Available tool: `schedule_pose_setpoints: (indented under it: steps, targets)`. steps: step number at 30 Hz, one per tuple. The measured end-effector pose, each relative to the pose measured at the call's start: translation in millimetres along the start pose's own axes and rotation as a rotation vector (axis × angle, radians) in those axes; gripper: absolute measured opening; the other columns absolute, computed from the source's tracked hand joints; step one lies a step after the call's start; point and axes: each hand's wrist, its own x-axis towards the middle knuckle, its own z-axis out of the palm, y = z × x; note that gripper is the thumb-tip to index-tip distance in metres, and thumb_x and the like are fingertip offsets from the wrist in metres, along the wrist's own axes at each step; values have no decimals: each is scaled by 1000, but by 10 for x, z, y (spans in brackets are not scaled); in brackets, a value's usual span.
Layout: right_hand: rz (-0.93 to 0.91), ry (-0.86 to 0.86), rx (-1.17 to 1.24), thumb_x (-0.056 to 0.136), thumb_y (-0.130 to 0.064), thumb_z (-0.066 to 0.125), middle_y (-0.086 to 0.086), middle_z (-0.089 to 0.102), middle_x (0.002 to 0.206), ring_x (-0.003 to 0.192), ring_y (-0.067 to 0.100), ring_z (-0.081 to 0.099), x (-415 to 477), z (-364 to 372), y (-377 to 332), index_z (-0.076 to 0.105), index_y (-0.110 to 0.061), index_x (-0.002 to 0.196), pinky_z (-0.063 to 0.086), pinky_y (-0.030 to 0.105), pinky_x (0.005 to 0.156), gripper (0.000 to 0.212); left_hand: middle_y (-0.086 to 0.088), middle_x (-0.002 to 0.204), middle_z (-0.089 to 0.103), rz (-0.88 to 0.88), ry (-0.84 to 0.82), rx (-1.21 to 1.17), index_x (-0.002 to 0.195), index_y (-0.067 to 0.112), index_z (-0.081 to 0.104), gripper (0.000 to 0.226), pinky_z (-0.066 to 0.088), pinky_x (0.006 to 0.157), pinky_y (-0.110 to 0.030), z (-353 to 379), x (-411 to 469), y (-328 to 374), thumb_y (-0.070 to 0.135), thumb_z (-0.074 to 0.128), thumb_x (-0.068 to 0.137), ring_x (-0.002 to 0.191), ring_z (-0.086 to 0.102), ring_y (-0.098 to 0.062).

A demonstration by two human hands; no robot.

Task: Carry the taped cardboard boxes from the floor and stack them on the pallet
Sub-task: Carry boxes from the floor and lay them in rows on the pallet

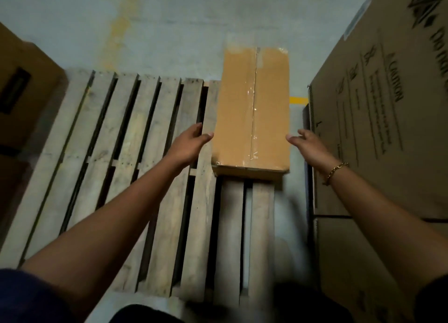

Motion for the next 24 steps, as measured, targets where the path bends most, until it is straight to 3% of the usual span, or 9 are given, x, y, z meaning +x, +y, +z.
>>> schedule_pose_setpoints:
  steps: [13, 18, 24]
  targets:
    - [-125, -57, -329, 99, -50, 54, 7, 26, 164, 149, 27, 28, -3558, -377, -1610, 25, -19, 159, 27, 40, 117, 74, -1, 164, 32, 213, -25, 325, 159, 24, 30, 74, 31, 120, -50, -1710, -2900, 1040, 58, 54, 98, 151, 30, -22]
    - [-211, -85, -370, 99, -52, 54, 4, 27, 164, 149, 26, 30, -4398, -408, -1951, 25, -22, 159, 29, 38, 115, 73, -1, 164, 32, 233, 65, 278, 159, 24, 31, 70, 29, 121, -44, -2110, -3844, 1163, 50, 57, 99, 151, 29, -21]
    - [-381, -191, -369, 97, -53, 55, 3, 28, 164, 149, 25, 29, -5002, -107, -2256, 29, -24, 157, 27, 41, 118, 72, 1, 164, 32, 148, 241, 196, 159, 27, 31, 74, 29, 121, -43, -2562, -4873, 859, 58, 55, 97, 150, 30, -21]
